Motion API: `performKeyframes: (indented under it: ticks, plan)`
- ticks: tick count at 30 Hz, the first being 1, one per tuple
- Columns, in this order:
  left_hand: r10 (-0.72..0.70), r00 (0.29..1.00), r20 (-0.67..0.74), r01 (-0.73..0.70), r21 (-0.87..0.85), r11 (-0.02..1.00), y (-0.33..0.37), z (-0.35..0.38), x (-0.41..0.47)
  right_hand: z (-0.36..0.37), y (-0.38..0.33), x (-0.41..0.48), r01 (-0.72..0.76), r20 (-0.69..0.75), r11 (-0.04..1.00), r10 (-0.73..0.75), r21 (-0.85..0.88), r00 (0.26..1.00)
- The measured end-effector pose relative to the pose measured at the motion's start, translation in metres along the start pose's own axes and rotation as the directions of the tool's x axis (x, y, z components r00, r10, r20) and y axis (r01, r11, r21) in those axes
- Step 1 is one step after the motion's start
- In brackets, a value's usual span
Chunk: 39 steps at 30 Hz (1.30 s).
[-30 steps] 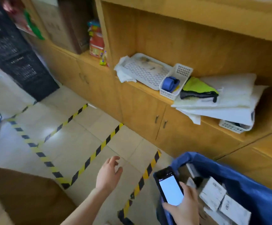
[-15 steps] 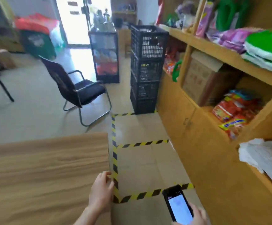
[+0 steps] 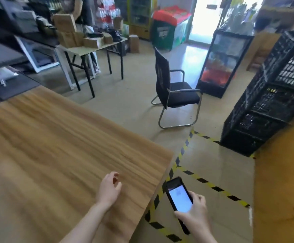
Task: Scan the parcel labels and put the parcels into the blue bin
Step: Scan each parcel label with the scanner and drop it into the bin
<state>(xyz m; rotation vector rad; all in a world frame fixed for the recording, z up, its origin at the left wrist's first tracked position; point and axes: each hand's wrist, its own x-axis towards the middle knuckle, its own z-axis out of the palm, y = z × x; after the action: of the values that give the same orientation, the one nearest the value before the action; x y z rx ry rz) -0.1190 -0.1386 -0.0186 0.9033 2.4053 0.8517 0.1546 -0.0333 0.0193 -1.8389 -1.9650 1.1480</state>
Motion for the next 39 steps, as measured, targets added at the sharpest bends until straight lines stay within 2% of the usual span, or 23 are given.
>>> performKeyframes:
  ticks: [4, 8, 15, 21, 25, 39]
  plan:
    - [-0.117, 0.991, -0.065, 0.117, -0.005, 0.993, -0.002, 0.011, -0.009, -0.001, -0.016, 0.046, 0.141, 0.118, 0.987, -0.131, -0.079, 0.984]
    - [-0.205, 0.975, -0.084, 0.206, 0.007, 0.979, -0.008, 0.024, -0.012, 0.009, -0.033, 0.086, 0.212, 0.200, 0.970, -0.185, -0.122, 0.962]
    - [-0.249, 0.963, -0.106, 0.256, 0.060, 0.965, -0.010, 0.049, 0.034, 0.043, -0.076, 0.154, 0.340, 0.269, 0.894, -0.265, -0.291, 0.926]
    - [-0.229, 0.965, -0.128, 0.238, 0.066, 0.969, 0.003, 0.065, 0.094, 0.072, -0.110, 0.209, 0.362, 0.313, 0.864, -0.257, -0.349, 0.915]
    - [-0.223, 0.969, -0.108, 0.240, 0.179, 0.954, 0.008, 0.067, 0.123, 0.091, -0.126, 0.232, 0.358, 0.330, 0.859, -0.240, -0.366, 0.913]
    - [-0.329, 0.944, -0.004, 0.309, 0.349, 0.884, 0.020, 0.083, 0.129, 0.121, -0.131, 0.254, 0.351, 0.351, 0.842, -0.210, -0.410, 0.913]
